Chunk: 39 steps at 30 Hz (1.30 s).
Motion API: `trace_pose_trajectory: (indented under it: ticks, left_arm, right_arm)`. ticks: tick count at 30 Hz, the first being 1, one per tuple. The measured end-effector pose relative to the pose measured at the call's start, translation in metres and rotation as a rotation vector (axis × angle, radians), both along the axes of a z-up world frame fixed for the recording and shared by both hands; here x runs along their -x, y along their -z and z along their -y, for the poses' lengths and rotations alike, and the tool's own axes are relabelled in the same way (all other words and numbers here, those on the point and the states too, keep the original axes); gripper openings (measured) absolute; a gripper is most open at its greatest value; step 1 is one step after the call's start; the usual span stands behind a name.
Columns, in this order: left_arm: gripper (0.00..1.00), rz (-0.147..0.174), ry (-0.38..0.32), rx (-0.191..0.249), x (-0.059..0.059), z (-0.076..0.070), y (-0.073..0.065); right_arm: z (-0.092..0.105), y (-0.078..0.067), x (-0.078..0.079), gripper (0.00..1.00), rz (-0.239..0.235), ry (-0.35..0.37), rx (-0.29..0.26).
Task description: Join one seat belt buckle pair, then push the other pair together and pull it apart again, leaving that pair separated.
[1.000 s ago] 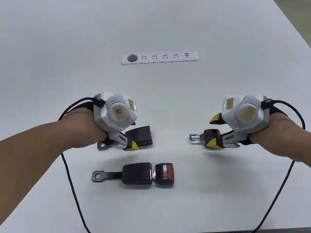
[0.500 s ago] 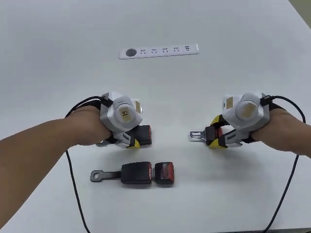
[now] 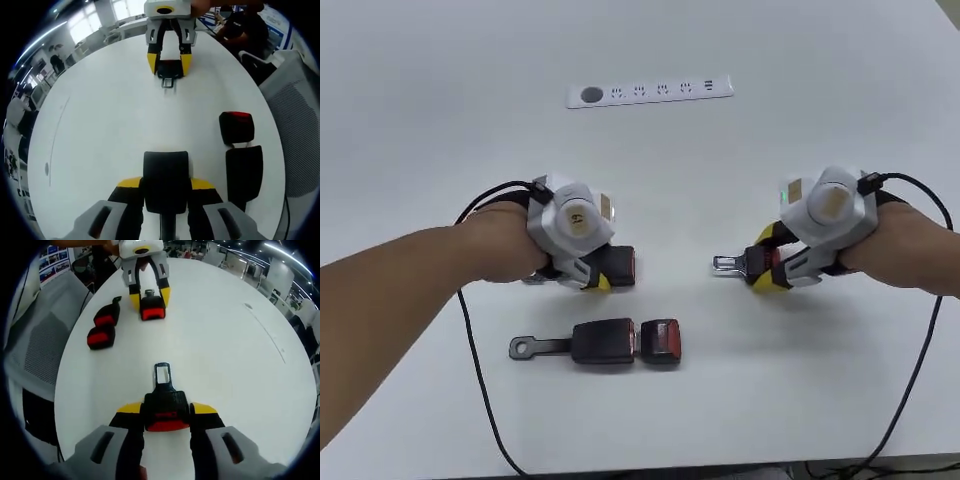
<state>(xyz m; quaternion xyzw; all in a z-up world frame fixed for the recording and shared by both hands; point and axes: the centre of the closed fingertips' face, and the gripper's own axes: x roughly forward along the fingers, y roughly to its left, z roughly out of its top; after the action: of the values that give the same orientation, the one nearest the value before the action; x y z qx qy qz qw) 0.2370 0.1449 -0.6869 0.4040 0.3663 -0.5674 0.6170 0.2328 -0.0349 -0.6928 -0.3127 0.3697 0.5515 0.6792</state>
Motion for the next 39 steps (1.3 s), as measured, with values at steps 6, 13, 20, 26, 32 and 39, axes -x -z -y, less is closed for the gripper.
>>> trace_pose_trajectory:
  ticks: [6,13,20,26,32,39]
  left_arm:
    - [0.34,-0.004,-0.004,0.002,-0.002,-0.001,0.002]
    - [0.34,-0.013,-0.013,0.018,-0.006,-0.002,0.004]
    - [0.34,-0.011,-0.011,0.020,-0.006,-0.002,0.004]
    - [0.34,-0.012,-0.011,0.022,-0.005,-0.002,0.004]
    - [0.34,-0.017,-0.013,0.024,-0.006,-0.002,0.005]
    - [0.34,-0.017,-0.014,0.028,-0.004,0.000,0.004]
  right_arm:
    - [-0.019,0.000,0.005,0.34,0.001,0.013,-0.027]
    - [-0.043,0.000,0.004,0.34,0.023,0.005,-0.035]
    - [-0.075,-0.002,-0.002,0.34,0.036,-0.018,-0.043]
    - [-0.097,-0.002,-0.005,0.34,0.039,-0.037,-0.056]
    - [-0.111,-0.002,-0.006,0.34,0.036,-0.060,-0.050]
    - [-0.110,-0.003,-0.003,0.33,0.047,-0.068,-0.040]
